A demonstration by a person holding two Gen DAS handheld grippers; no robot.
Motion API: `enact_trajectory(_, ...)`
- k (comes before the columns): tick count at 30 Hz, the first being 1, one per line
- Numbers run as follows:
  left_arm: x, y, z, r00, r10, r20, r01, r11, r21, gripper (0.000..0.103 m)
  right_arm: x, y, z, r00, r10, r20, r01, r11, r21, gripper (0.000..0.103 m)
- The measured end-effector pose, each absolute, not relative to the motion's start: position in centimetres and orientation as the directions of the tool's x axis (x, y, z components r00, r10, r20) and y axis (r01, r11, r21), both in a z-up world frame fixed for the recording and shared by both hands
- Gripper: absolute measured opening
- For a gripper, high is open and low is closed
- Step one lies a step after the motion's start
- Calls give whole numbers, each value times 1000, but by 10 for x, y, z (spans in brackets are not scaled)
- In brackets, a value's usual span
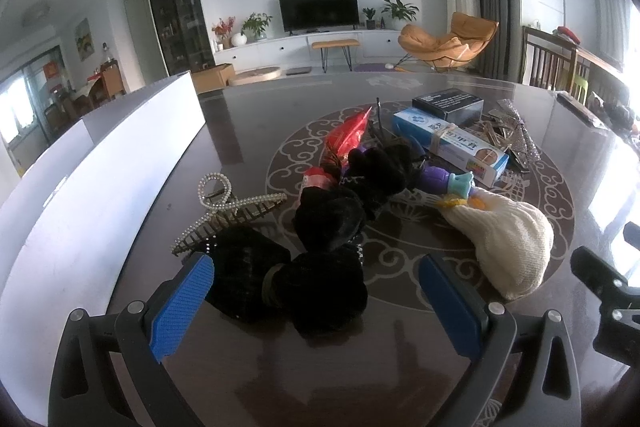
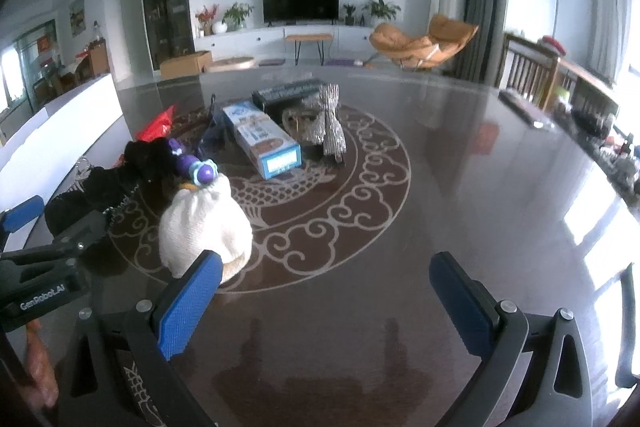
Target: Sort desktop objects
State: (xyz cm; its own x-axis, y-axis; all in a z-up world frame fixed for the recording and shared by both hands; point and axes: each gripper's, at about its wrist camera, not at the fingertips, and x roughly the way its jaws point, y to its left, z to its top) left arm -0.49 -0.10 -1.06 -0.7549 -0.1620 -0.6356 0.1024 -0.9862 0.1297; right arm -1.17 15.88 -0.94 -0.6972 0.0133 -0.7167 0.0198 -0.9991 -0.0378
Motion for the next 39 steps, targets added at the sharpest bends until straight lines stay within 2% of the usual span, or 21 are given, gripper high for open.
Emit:
enact_trajectory(8,-5,-1,-11,-748,-148,-647,97,-989,114,103,-23,154,-20,-648,30,-761,46,-996,-78,103)
enact_trajectory(16,-7,-5,-12,-738,-107,-667,76,-994,76,103,-32,151,-27,-602,-16,-798,64,-998,-28,103)
enact_trajectory(23,-8,-7,-14,-718,-78,-692,55,-997,55,103,-35,150,-31,-584,-9,-811,74,-996,-42,103)
enact_trajectory(28,-7,1,-16,-708,-70,-703,10,-996,89,103,-37,152,-31,-579,-7,-815,74,-996,-44,103)
enact_trajectory(39,9,18,-23,-682,-137,-718,-61,-968,243,103,-37,153,-32,-579,-10,-815,76,-996,-42,103)
